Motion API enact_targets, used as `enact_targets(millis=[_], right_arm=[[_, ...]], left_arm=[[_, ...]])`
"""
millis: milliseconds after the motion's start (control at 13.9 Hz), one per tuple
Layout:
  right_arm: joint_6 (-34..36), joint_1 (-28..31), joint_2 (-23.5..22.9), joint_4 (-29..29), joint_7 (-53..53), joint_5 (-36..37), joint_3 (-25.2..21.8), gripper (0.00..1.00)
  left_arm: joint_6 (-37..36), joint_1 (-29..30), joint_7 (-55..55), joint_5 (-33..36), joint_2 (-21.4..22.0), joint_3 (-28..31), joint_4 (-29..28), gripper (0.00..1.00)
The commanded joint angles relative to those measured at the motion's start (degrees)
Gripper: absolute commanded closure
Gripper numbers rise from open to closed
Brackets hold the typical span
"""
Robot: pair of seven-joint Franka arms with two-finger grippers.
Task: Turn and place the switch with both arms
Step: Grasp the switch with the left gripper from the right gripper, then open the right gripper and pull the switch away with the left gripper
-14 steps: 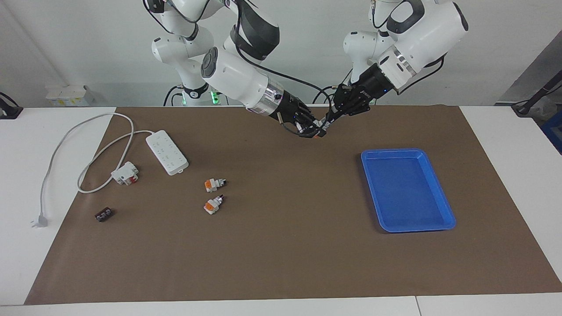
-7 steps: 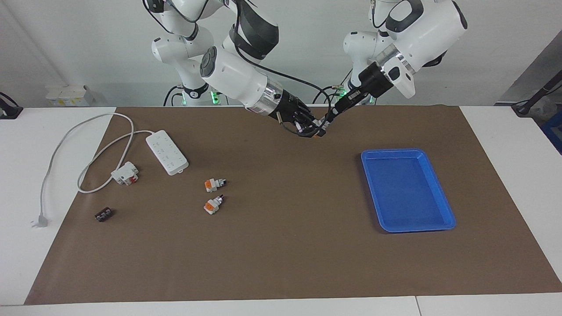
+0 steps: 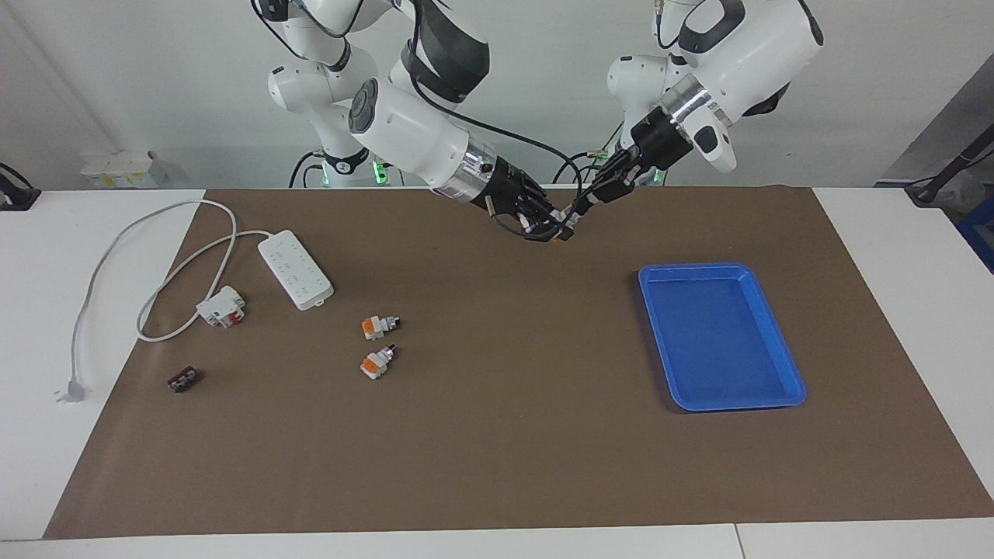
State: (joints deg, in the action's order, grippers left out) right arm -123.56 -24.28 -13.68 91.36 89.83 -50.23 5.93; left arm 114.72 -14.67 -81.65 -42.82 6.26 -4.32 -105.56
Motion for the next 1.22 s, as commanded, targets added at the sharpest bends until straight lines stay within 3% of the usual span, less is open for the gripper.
enact_targets(millis=[0, 718, 861, 1148], right_arm=[[-0.5, -0.3, -0.8, -0.3, 1.0, 0.9, 0.7, 1.00], [0.1, -0.3, -0.7, 0.0, 1.0, 0.8, 0.7, 1.00], [1.8, -0.3, -0.6, -0.1, 0.3, 1.8, 0.7, 0.01], [2.9, -0.2, -0.3, -0.1, -0.2, 3.6, 0.7, 0.00]], left_arm=[[-0.6, -0.5, -5.7, -3.1, 0.7, -1.0, 0.8, 1.00], [-0.9, -0.1, -9.4, -3.1, 0.8, -0.6, 0.5, 1.00], [-1.0, -0.1, -9.3, -2.9, 0.8, -0.6, 0.6, 1.00], [-0.8, -0.1, -9.1, -2.6, 0.8, -0.5, 0.4, 1.00]])
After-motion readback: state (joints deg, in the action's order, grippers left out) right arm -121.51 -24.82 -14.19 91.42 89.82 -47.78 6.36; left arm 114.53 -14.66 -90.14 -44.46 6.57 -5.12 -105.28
